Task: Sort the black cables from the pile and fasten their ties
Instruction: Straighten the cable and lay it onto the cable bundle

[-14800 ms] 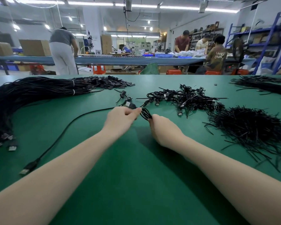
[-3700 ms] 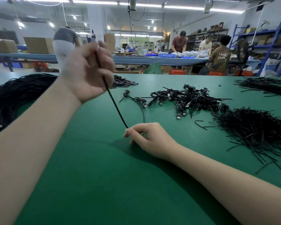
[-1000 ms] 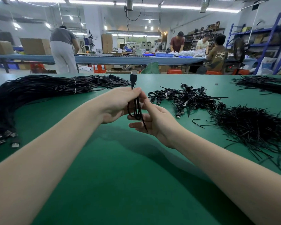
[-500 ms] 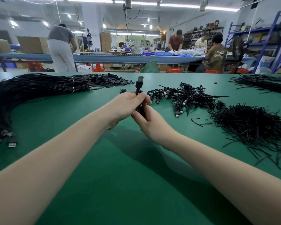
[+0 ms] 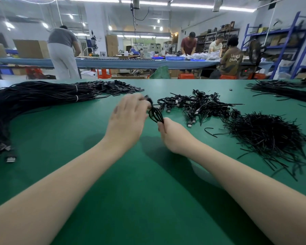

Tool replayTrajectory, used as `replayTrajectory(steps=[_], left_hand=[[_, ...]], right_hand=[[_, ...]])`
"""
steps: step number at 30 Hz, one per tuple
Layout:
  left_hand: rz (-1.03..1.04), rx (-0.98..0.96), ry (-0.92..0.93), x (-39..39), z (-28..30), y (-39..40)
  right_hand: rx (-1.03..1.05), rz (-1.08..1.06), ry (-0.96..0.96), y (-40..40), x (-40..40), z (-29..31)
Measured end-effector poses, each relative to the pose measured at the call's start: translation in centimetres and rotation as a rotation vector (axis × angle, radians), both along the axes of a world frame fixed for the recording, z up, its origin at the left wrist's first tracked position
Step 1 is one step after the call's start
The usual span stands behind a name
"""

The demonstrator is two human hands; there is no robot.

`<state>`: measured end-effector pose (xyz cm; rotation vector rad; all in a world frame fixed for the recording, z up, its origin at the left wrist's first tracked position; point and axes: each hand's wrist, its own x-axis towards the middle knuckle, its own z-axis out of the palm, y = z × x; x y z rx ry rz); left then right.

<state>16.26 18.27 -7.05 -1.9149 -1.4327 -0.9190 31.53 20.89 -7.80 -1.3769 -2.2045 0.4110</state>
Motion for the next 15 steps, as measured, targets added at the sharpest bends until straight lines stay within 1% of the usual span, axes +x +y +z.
replayTrajectory(steps=[1, 2, 3, 5, 7, 9, 12, 14, 15], left_hand=[[0.053, 0.033, 0.179, -0.3, -0.8, 0.3], [0.109, 0.063, 0.309, -0.6, -1.4, 0.3], [0.139, 0.098, 0.383, -0.9, -1.7, 0.4], [0.128, 0.148, 0.460, -1.2, -1.9, 0.3], [0.096, 0.156, 0.549, -1.2, -1.8, 0.3], [0.034, 0.134, 0.595, -0.6, -1.6, 0.0], [0.017, 0.115, 0.624, 0.6, -1.0, -0.7], [0.007, 0.090, 0.635, 1.7, -0.6, -1.1], [0.002, 0.065, 0.634, 2.4, -0.4, -1.2]], right_hand=[[-0.006, 0.005, -0.066, 0.1, 0.2, 0.3], [-0.016, 0.013, -0.143, 0.2, 0.5, 0.6], [-0.026, 0.026, -0.227, 0.3, 0.8, 0.9], [-0.064, 0.085, -0.341, 0.4, 1.5, 1.8], [-0.130, 0.175, -0.375, 0.3, 2.2, 2.6], [-0.163, 0.254, -0.414, 0.1, 2.8, 3.3], [-0.148, 0.346, -0.464, -0.4, 3.9, 4.1], [-0.122, 0.346, -0.483, -0.4, 5.0, 4.2], [-0.074, 0.331, -0.541, -0.4, 5.5, 4.1]])
